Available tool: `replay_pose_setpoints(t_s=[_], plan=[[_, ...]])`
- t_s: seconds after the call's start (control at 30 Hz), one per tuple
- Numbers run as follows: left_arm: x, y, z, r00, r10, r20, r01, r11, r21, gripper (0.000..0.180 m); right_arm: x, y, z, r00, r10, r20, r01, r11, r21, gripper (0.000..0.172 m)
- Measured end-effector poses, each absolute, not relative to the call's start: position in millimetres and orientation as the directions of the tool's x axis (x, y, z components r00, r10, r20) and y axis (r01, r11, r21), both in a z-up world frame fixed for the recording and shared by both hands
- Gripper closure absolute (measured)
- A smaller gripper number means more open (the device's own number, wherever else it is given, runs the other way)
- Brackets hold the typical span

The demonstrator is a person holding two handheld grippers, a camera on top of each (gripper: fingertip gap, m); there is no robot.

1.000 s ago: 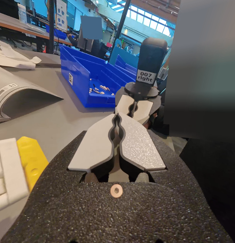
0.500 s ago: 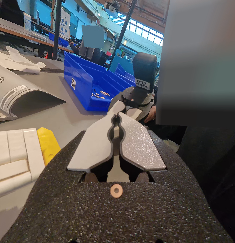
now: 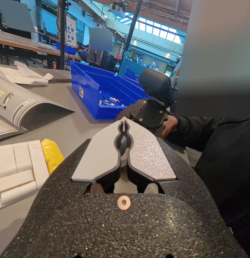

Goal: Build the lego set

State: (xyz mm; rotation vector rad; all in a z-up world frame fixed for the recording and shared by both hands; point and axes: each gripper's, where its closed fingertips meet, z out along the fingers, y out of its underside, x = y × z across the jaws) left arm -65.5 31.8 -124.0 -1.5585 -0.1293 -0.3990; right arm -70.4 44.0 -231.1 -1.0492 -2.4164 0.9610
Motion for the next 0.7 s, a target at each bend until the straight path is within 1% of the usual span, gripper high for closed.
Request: replay_pose_setpoints(t_s=[0.07, 0.13, 0.17, 0.47, 0.53, 0.57, 0.63, 0.7], plan=[[-65, 32, -125, 0.932, -0.161, 0.325, 0.323, -0.039, -0.945, 0.179, -72, 44, -231, -0.671, 0.740, 0.038, 0.511, 0.499, -0.700, 0.143], [-64, 33, -126, 0.935, -0.160, 0.317, 0.314, -0.046, -0.948, 0.179, -72, 44, -232, -0.685, 0.726, 0.063, 0.491, 0.523, -0.696, 0.155], [-63, 33, -126, 0.935, -0.160, 0.315, 0.311, -0.049, -0.949, 0.179, -72, 45, -232, -0.694, 0.716, 0.073, 0.480, 0.536, -0.695, 0.158], [-64, 36, -132, 0.945, -0.137, 0.296, 0.287, -0.082, -0.955, 0.179, -63, 49, -231, -0.738, 0.673, 0.049, 0.456, 0.551, -0.699, 0.159], [-63, 38, -140, 0.965, -0.106, 0.240, 0.225, -0.135, -0.965, 0.179, -62, 48, -228, -0.731, 0.683, 0.009, 0.478, 0.521, -0.708, 0.159], [-63, 39, -146, 0.979, -0.087, 0.184, 0.166, -0.176, -0.970, 0.179, -61, 48, -225, -0.722, 0.691, -0.017, 0.493, 0.498, -0.714, 0.159], [-61, 40, -160, 0.997, -0.076, 0.024, 0.004, -0.262, -0.965, 0.179, -59, 46, -220, -0.709, 0.701, -0.077, 0.522, 0.449, -0.725, 0.159], [-58, 41, -172, 0.985, -0.095, -0.141, -0.165, -0.333, -0.929, 0.178, -57, 45, -215, -0.702, 0.702, -0.119, 0.540, 0.415, -0.732, 0.158]])
